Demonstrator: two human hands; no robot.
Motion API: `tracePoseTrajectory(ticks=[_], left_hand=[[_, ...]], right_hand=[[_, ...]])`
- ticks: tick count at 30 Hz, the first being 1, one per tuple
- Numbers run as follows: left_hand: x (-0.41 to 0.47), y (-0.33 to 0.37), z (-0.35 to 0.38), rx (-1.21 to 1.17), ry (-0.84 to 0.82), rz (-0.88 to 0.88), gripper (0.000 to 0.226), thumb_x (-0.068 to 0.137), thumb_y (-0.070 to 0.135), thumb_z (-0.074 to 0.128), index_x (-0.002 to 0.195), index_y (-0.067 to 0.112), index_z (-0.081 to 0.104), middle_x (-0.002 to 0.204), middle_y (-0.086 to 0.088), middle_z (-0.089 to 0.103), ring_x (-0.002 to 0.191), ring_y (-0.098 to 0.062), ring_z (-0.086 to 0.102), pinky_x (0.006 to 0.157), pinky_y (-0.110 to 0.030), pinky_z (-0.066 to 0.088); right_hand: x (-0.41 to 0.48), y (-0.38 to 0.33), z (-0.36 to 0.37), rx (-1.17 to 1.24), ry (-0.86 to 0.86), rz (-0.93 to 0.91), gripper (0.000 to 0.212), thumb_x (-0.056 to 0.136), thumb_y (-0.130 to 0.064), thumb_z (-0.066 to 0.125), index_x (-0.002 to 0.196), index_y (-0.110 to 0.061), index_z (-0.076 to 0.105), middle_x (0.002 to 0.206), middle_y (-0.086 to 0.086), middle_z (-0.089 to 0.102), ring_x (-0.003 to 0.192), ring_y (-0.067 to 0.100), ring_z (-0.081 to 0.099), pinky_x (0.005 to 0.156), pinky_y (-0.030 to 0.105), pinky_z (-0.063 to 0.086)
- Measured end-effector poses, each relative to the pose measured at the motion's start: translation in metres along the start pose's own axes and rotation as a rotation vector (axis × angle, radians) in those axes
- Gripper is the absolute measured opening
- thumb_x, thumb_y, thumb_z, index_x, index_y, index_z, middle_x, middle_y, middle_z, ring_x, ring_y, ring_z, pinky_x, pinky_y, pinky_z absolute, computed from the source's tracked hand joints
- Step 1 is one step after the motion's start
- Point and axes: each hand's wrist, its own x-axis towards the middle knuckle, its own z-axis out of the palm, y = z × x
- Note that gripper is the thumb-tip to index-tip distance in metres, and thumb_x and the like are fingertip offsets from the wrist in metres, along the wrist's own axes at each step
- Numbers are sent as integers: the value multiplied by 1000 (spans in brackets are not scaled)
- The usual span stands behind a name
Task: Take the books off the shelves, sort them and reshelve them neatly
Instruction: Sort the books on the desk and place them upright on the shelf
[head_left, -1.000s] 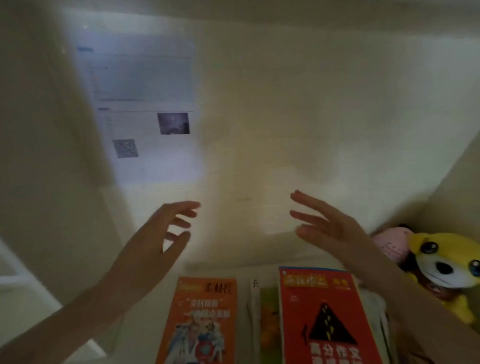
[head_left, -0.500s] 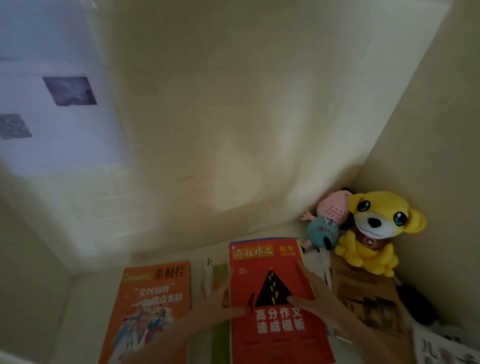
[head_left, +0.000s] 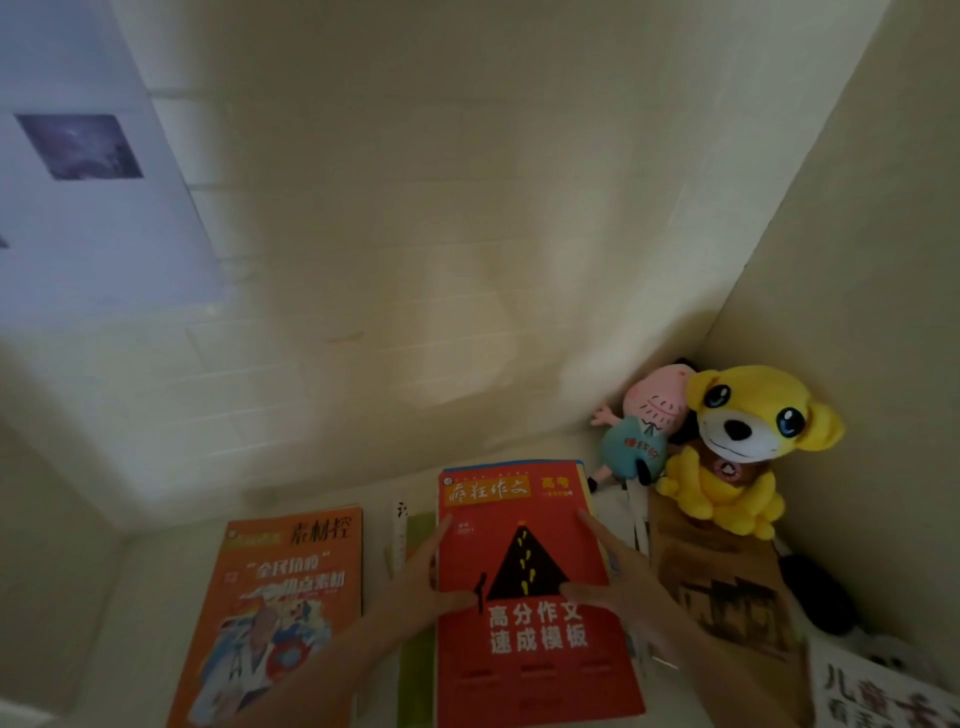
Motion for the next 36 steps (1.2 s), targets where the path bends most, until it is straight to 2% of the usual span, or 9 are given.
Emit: tracePoseTrajectory(ticks=[3,6,10,13,19,22,28,33,36], left_hand=[[1,-1,4,13,43,9,100,75,2,74,147,30,11,114,16,46,94,0,56,70,-18,55],[2,-4,7,37,93,39,101,73,7,78,148,28,13,126,7,46,106,-7,56,83,-26,54],[0,-1,9,-20,142,128,89,66,2,81,136,30,35,128,4,48,104,-8,58,72,-23,57],[-2,5,7,-17,102,198,83,64,2,83,130,29,39,127,2,48,99,-7,60,65,-16,53],[-10,10,11,-78,114,246,89,50,22,88,126,31,45,129,-1,49,106,-15,62,70,-27,57],[-15,13,17,-54,157,323,85,52,25,90,126,41,50,129,5,47,108,-11,60,71,-25,57],[-28,20,23,-46,191,351,82,55,43,85,125,58,44,128,7,32,119,-19,48,79,-35,58],[-38,36,23,42,208,376,80,58,43,78,125,63,40,128,8,29,121,-23,46,82,-35,58],[-45,50,19,56,222,409,77,63,37,77,122,67,39,127,11,29,118,-21,48,79,-32,58]], right_hand=[[-1,-6,6,-3,44,-18,112,34,-61,89,128,-70,29,137,-2,40,123,28,48,95,55,48],[-1,-4,9,-20,51,-44,107,39,-61,87,129,-67,30,134,0,41,120,26,50,94,54,49],[-10,-12,9,70,29,-60,82,74,-9,79,132,-48,37,127,-3,40,112,21,55,86,44,56],[-14,-11,6,141,-13,-61,76,77,4,72,127,-44,40,124,-7,40,109,18,55,73,30,58],[-22,-16,6,173,18,-78,76,78,3,71,131,-42,41,127,1,35,107,19,54,65,24,57],[-32,-20,5,219,44,-108,74,77,9,69,129,-37,43,122,-3,36,100,13,53,57,19,55],[-46,-16,-1,240,87,-234,78,66,-11,85,130,-36,47,128,-4,35,109,20,54,67,31,59],[-57,-28,-4,292,130,-290,74,67,9,78,121,-34,51,124,-6,37,106,17,52,62,27,58],[-60,-35,-2,303,143,-349,83,45,-28,95,118,-43,58,129,-6,38,113,22,53,69,37,59]])
